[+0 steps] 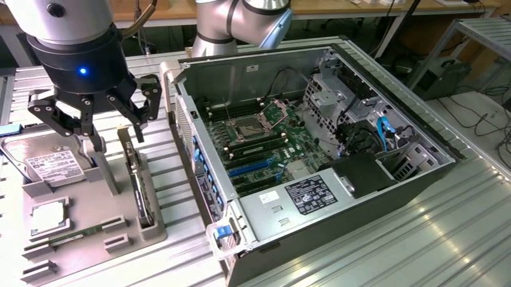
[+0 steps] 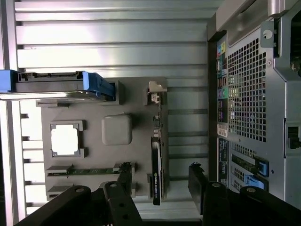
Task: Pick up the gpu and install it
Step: 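Pick up the gpu and move the gpu toward the slot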
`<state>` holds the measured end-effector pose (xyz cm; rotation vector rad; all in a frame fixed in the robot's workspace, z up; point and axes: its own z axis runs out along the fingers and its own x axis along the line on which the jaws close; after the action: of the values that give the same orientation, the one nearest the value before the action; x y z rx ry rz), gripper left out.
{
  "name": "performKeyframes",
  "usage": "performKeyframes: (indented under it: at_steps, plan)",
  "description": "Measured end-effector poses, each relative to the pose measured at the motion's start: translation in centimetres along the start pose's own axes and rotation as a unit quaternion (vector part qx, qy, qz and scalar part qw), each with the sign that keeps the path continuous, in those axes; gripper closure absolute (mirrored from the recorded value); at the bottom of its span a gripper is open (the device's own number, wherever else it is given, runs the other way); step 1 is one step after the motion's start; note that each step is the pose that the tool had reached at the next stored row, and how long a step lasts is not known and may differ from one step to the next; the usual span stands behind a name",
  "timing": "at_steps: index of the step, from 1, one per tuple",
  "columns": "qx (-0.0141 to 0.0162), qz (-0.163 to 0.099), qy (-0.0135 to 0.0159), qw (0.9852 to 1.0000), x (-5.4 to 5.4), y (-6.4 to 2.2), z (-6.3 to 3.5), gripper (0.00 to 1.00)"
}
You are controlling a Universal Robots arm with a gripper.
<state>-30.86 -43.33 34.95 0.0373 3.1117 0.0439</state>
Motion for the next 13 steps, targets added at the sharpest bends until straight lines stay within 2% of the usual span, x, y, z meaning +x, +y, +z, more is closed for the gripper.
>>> performKeyframes:
  at_steps: [13]
  plan:
    - [0.0015,0.000,-0.0001,1.0000,0.01,-0.01,0.39,0.40]
